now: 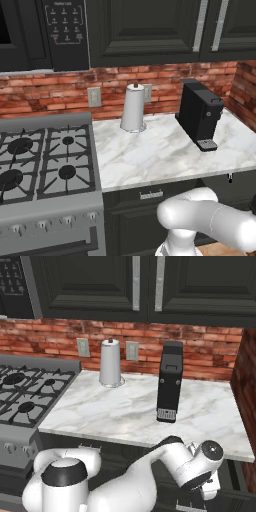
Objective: Take the tongs from the drawer on the right and place them on the dining counter next to the tray containing the hot dog.
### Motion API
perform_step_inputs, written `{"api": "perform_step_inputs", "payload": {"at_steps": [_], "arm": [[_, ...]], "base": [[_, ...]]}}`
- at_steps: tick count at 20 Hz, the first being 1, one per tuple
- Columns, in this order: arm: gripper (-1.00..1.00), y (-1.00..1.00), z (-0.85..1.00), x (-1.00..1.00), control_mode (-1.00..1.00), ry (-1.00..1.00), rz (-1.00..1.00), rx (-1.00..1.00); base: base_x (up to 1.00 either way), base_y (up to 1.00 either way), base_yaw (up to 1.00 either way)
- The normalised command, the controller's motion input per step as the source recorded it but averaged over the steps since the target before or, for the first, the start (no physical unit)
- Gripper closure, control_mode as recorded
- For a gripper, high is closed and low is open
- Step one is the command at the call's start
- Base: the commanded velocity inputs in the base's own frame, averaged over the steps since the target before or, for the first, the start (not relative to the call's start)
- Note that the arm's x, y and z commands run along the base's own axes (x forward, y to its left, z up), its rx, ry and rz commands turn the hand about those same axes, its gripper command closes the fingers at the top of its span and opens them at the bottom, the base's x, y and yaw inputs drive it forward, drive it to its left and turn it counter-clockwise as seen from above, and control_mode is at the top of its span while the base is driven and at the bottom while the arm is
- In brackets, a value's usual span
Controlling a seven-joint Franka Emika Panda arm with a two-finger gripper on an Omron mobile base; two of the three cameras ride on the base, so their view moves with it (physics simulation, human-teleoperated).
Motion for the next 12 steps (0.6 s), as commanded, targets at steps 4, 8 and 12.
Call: {"api": "perform_step_inputs", "payload": {"at_steps": [4,8,12], "arm": [[-1.00,0.00,-0.16,0.32,-1.00,0.27,0.06,-0.08],[-1.00,0.00,-0.22,0.14,-1.00,0.30,0.11,-0.06],[-1.00,0.00,-0.16,0.01,-1.00,0.30,0.12,-0.05]], "base": [[0.00,0.00,0.00],[0.00,0.00,0.00],[0.00,0.00,0.00]]}}
